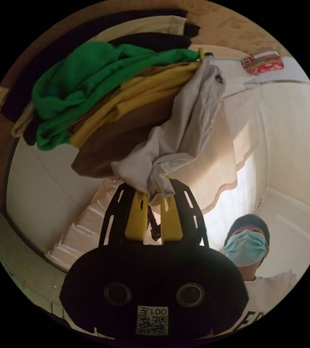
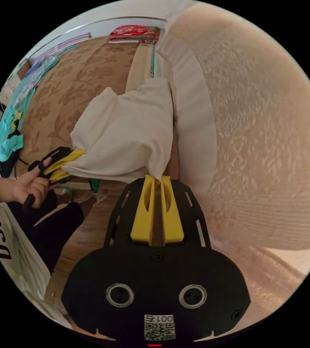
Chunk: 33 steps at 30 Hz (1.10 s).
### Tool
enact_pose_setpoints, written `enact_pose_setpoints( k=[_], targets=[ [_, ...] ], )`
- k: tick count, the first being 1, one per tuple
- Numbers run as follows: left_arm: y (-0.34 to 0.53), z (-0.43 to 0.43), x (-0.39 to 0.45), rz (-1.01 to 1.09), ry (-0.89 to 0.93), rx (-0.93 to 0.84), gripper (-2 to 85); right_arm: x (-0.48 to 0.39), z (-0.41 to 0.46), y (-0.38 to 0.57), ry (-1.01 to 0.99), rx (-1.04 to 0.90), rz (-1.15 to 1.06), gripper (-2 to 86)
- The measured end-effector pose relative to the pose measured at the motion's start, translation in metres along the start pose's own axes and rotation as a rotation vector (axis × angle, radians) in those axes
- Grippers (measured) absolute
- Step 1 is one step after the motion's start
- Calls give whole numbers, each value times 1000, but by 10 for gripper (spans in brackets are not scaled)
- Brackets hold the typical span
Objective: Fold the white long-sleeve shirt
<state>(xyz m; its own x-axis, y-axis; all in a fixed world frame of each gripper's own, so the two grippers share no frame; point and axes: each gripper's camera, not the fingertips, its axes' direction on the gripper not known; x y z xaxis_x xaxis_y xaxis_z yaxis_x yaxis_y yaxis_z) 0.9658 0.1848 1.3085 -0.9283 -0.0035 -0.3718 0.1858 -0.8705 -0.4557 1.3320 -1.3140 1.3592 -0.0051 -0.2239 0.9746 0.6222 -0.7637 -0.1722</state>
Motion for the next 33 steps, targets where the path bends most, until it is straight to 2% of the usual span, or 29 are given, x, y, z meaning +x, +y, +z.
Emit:
enact_pose_setpoints(
  k=[4,6,8,9,11,14,16,18,22,24,27,30,32,33],
  targets=[
    [27,23,-15,-3,-79,-57,22,-9,-10,22,-29,-24,81,9],
    [43,32,-17,-2,-163,-120,17,-20,-20,29,74,-76,90,4],
    [62,40,-19,7,-258,-178,4,-41,-31,36,284,-178,70,1],
    [76,47,-17,56,-320,-214,-3,-48,-35,36,297,-171,57,1],
    [97,65,-8,200,-392,-277,-7,-78,-63,32,257,-36,13,0],
    [133,110,18,623,-591,-379,-9,-114,-90,16,179,153,-14,0],
    [163,147,24,960,-856,-348,-9,-135,-90,7,176,180,-49,1],
    [181,174,11,1137,-1014,-318,-9,-151,-80,1,216,124,-54,2],
    [220,233,-53,1318,-1342,-393,-9,-169,-72,11,294,53,2,2],
    [255,249,-75,1404,-1427,-355,-9,-177,-80,15,276,54,13,2],
    [343,262,-90,1643,-1526,-244,-9,-200,-121,19,360,95,16,3],
    [420,260,-94,1671,-1649,-255,-10,-219,-174,22,326,186,72,3],
    [460,248,-89,1628,-1745,-189,-10,-240,-205,14,194,182,29,3],
    [486,236,-82,1607,-1794,-108,-10,-247,-213,12,190,196,17,3]
  ],
)
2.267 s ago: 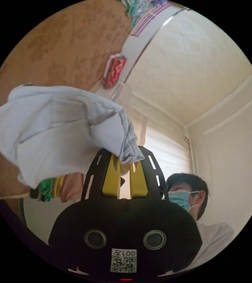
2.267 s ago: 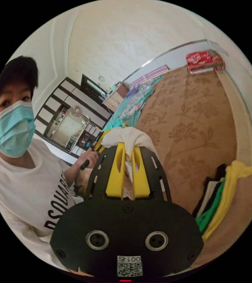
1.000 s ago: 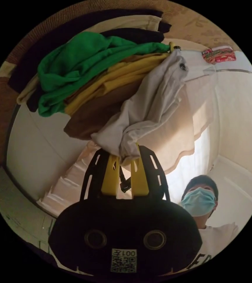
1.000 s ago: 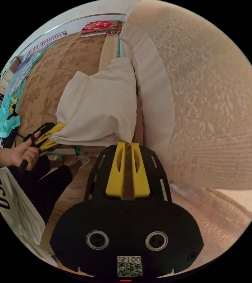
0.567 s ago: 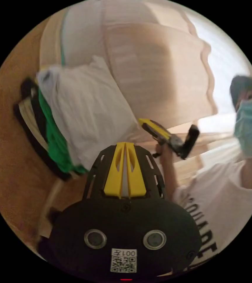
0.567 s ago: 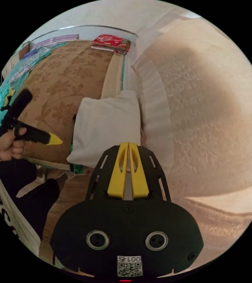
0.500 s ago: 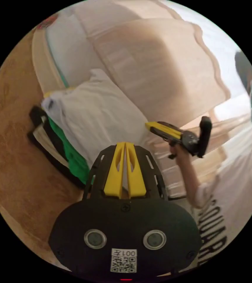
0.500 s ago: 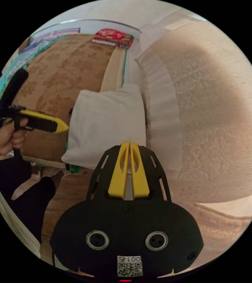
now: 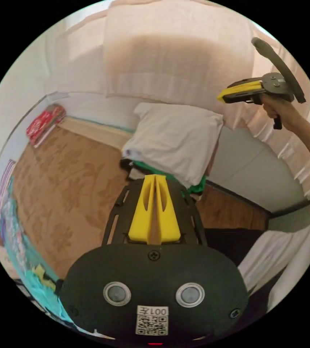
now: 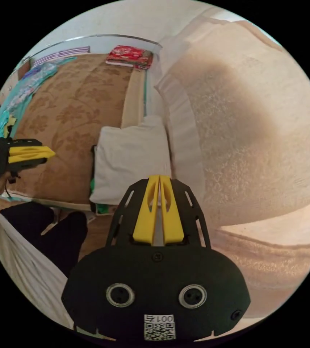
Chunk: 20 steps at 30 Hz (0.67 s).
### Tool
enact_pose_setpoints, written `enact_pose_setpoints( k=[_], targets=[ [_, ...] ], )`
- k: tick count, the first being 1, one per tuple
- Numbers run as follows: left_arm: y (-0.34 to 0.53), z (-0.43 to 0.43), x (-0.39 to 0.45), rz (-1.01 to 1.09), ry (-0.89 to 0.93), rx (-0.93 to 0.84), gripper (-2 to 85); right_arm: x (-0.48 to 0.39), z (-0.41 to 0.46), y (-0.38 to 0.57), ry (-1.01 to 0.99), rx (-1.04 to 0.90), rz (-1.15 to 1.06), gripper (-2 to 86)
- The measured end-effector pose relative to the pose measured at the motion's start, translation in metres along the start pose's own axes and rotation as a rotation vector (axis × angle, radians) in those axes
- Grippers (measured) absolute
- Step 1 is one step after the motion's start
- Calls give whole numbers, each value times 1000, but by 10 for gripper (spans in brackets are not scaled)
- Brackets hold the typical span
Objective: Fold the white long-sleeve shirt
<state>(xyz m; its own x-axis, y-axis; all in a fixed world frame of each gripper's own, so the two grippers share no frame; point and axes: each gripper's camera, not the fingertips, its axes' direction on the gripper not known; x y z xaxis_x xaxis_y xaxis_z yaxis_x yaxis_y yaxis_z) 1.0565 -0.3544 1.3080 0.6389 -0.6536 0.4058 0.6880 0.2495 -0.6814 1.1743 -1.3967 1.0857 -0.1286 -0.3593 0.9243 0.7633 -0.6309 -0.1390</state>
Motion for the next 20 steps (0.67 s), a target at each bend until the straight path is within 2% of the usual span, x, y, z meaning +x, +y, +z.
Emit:
enact_pose_setpoints(
  k=[7,10,13,17,20],
  targets=[
    [113,-158,-1,-414,-450,-104,-10,-116,-115,-78,-90,277,-187,4],
    [175,-214,-3,-594,-534,-143,-10,-184,-173,-121,-77,447,-292,5],
    [239,-261,-8,-708,-621,-178,-10,-260,-231,-164,-174,556,-376,8],
    [316,-314,-21,-824,-623,-260,-10,-388,-289,-221,-436,504,-554,22],
    [378,-364,-27,-883,-574,-273,-10,-496,-320,-253,-524,480,-693,46]
  ],
)
